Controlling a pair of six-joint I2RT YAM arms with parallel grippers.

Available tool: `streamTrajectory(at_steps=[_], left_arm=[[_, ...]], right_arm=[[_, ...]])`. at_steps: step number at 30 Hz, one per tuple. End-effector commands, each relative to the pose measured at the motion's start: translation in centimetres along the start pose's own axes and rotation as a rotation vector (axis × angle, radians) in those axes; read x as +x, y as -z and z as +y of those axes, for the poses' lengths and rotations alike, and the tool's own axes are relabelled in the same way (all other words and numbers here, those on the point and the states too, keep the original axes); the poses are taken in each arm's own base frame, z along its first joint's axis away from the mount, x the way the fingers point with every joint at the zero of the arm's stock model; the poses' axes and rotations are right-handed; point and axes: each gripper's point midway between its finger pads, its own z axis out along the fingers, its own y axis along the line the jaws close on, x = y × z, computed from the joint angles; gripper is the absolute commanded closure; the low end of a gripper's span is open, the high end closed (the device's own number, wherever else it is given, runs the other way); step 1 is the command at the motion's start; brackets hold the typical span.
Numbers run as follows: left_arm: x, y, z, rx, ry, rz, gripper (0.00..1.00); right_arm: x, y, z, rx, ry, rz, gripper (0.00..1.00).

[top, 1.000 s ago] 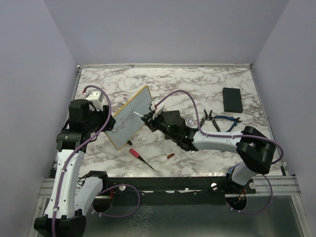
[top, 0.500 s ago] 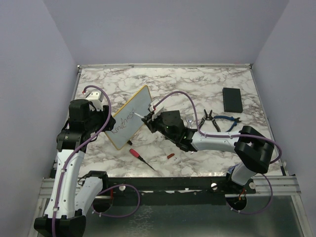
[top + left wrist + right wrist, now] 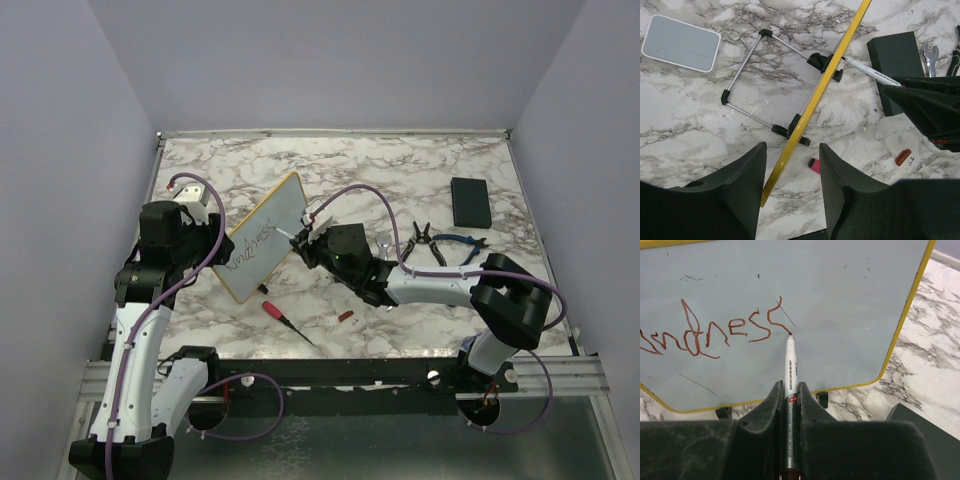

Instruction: Write a sentence on the whiteboard

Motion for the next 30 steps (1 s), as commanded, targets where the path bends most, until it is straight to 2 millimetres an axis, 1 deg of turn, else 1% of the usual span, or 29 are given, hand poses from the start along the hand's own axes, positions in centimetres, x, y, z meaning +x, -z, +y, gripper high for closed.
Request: streamTrajectory(at_steps=[1,11,23,28,30], left_arm=[[0.7,0.2,-0.5,0.026,0.002,0.019,0.53],[0.8,0.1,-0.5,0.025,0.004,0.023,0.53],[0.7,0.1,-0.5,0.025,0.003,0.021,0.53],[0.7,0.1,-0.4,0.023,0.003,0.021,0.53],[0.8,0.1,-0.5,0.024,0.003,0.022,0.53]], right_arm=[[0.6,-0.5,0.1,-0.004,0.0,0.019,0.99],[1.2,-0.3,0.9,-0.048,0.012,0.03,0.99],[1.3,0.1,2.6,-0.118,0.029,0.026,0.99],[1.4,0.1,2.3,-0.094,0.028,0.026,0.99],[0.8,0.5,1.8,-0.072,0.022,0.006,0.99]])
